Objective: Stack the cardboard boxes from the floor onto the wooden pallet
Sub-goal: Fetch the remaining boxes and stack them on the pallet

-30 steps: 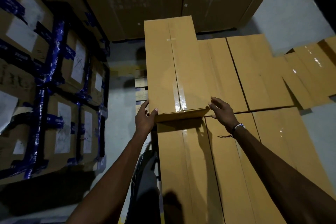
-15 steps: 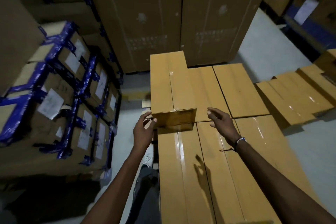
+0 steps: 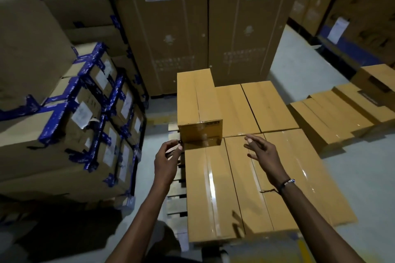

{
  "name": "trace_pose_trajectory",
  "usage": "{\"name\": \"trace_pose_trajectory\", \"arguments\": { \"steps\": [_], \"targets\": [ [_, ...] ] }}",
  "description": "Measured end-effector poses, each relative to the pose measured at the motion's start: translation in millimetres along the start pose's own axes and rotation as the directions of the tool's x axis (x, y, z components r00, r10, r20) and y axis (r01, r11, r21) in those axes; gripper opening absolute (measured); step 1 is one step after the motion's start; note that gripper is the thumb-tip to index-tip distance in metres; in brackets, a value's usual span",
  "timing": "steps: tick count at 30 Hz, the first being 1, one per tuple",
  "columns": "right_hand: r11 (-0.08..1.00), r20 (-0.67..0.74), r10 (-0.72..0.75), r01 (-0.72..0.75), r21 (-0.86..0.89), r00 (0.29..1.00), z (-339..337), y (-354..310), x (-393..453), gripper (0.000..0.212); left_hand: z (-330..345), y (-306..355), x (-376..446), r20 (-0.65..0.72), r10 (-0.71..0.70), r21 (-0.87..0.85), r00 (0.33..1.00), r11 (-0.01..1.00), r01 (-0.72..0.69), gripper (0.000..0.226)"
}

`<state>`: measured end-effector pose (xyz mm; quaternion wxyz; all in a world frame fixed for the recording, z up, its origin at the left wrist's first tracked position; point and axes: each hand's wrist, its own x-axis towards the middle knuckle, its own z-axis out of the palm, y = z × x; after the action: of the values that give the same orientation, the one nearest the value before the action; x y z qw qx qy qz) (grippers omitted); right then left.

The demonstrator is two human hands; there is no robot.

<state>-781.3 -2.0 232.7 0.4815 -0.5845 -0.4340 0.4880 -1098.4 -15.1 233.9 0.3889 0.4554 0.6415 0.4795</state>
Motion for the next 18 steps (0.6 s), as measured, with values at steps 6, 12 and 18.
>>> {"name": "trace_pose_trajectory", "arguments": {
  "steps": [6,12,18],
  "targets": [
    [0.998,-0.096,0.012,-0.007,0.058,0.995,-14,8,-80,0.028,-21,-1,-54,0.065,0.017,-0.02,0.998,1.0,-0.016,0.019],
    [0.999,-0.213,-0.005,0.013,0.036,0.977,-36,20,-185,0.026,-33,-4,-115,0.188,0.07,-0.054,0.98,0.997,-0.061,0.018],
    [0.998,-0.34,0.018,0.002,0.059,0.94,-58,25,-301,0.025,-20,-3,-192,0.323,0.069,-0.11,0.944,0.993,-0.035,0.022]
  ]
}}
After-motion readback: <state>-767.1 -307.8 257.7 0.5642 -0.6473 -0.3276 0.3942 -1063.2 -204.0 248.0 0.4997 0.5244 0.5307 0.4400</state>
